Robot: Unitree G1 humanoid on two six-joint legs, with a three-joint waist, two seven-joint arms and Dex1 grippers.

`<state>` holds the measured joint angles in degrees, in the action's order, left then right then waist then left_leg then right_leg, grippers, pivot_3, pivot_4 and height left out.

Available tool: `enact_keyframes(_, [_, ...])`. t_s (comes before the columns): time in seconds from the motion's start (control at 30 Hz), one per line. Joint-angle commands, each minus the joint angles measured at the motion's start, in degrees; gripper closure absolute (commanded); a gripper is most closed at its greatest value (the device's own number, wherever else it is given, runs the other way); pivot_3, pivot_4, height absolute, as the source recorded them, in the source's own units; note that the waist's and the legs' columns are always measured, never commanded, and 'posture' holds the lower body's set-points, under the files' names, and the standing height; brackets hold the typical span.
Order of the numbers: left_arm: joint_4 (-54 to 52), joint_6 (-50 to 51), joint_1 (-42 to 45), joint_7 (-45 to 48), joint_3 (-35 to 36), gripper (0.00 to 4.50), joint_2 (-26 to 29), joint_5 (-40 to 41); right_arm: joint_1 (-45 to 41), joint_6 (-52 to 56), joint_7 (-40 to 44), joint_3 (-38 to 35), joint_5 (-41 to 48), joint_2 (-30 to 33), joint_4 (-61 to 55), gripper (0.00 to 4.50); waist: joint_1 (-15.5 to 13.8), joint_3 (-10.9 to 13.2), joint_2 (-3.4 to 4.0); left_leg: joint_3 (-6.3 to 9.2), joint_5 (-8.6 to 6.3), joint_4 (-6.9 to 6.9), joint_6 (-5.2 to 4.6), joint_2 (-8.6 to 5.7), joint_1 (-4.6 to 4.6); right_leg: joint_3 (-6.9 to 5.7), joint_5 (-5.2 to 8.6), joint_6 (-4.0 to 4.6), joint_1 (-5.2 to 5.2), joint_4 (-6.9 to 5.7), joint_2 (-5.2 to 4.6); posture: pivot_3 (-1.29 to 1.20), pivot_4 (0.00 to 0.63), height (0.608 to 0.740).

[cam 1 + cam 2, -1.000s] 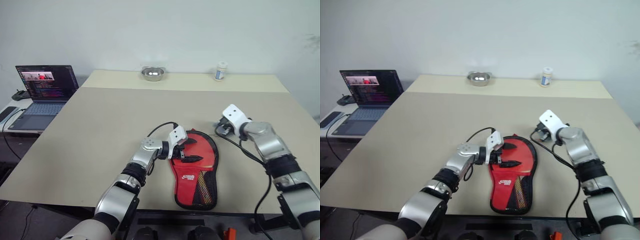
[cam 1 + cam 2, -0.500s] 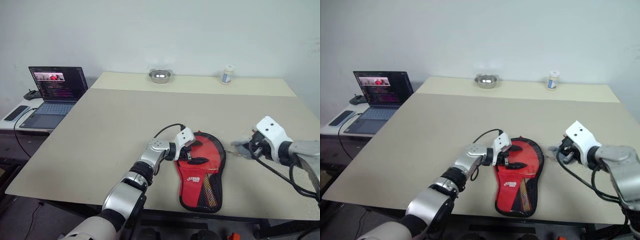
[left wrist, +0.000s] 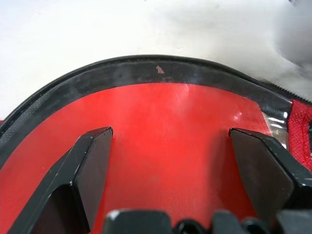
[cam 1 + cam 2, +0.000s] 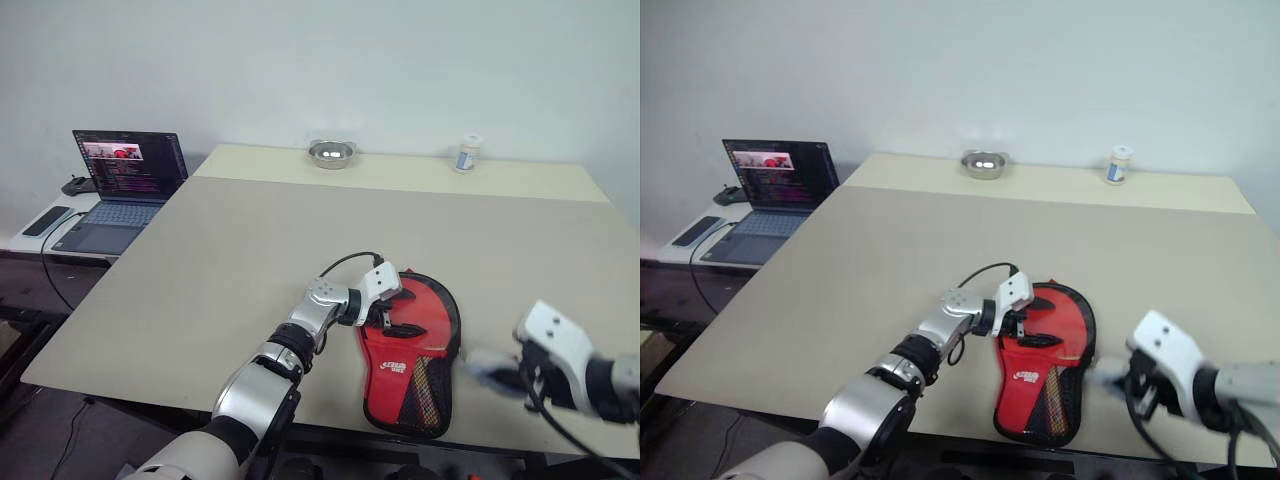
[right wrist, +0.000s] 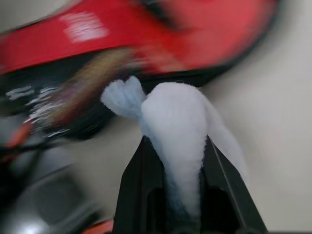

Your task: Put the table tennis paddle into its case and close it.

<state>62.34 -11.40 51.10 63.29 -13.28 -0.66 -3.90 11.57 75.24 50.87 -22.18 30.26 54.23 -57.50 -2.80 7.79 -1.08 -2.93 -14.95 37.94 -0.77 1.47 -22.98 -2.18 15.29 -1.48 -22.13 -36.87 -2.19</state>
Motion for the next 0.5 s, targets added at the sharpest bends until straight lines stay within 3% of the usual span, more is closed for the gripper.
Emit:
enact_keyframes(0.03, [5.5,1.9,-3.8,-0.3,-3.0,0.34,0.5,-3.9,7.7,-6.9,1.8,-1.7,7.9,3.3,-2.5,4.22,-0.1,-0.1,0.0,-0.01,-0.03,0.03,-0.01,-0.02,0.01,0.0,0.01,-0.01,0.02,0.01,-0.03,0.0,0.15,0.74])
enact_keyframes(0.33, [5.8,1.8,-3.6,-1.1,-3.4,0.34,-0.6,-4.5,26.5,-25.5,-1.7,-4.6,15.0,11.7,-2.5,4.23,-0.6,-0.2,-0.14,0.16,-0.13,0.02,-0.03,-0.11,0.06,-0.17,0.16,-0.11,0.21,0.13,-0.11,0.0,0.15,0.74])
enact_keyframes(0.5, [5.9,1.7,-3.6,-1.7,-3.4,0.34,-1.3,-4.8,32.7,-33.0,-6.8,-1.8,17.3,15.5,-2.5,4.24,-0.8,-0.2,-0.14,0.38,-0.2,0.03,-0.1,-0.24,0.08,-0.4,0.23,-0.17,0.44,0.32,-0.28,0.0,0.15,0.74])
